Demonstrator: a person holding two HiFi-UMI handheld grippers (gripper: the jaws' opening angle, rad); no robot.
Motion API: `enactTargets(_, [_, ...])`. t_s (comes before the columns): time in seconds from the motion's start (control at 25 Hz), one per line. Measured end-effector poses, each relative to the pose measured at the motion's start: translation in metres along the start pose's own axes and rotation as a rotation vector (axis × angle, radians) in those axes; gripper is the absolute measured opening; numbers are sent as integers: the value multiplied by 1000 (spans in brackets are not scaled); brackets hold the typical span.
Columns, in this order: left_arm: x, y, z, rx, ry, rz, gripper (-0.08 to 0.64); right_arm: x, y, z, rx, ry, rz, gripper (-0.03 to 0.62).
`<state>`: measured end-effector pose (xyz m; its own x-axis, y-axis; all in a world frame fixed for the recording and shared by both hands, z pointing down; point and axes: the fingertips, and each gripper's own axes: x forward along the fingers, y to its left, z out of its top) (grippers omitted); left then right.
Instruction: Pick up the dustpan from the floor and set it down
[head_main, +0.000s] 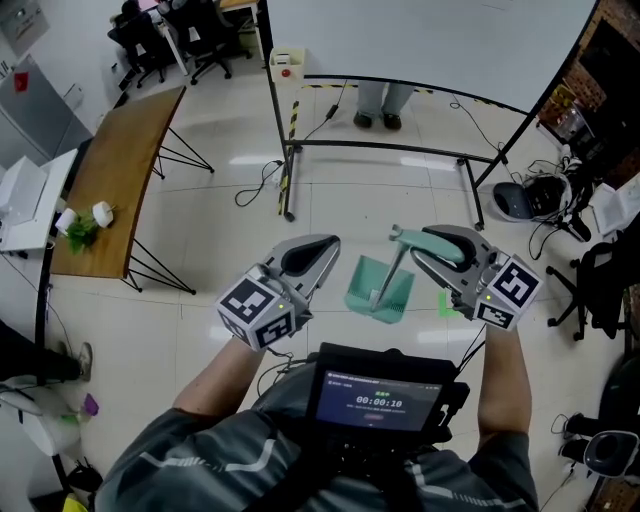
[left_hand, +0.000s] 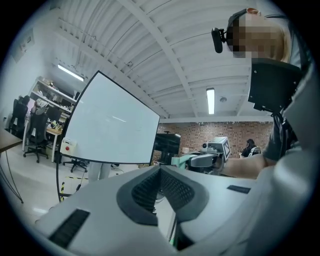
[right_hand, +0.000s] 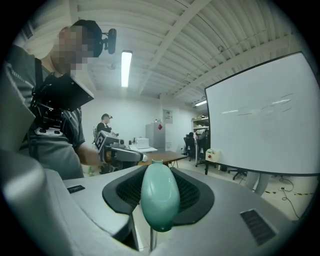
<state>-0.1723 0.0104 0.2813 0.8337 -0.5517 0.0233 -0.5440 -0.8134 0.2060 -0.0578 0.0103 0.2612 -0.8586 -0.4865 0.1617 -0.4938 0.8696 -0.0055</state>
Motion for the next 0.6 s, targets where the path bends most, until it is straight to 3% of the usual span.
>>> enactTargets(0.24, [61,48,0,14,8,19,25,24,-74,-8,4,-10,38,161])
enactTargets(0.6, [194,127,15,35,-15,178,25,47,-216,-16,-32,-3,177,161])
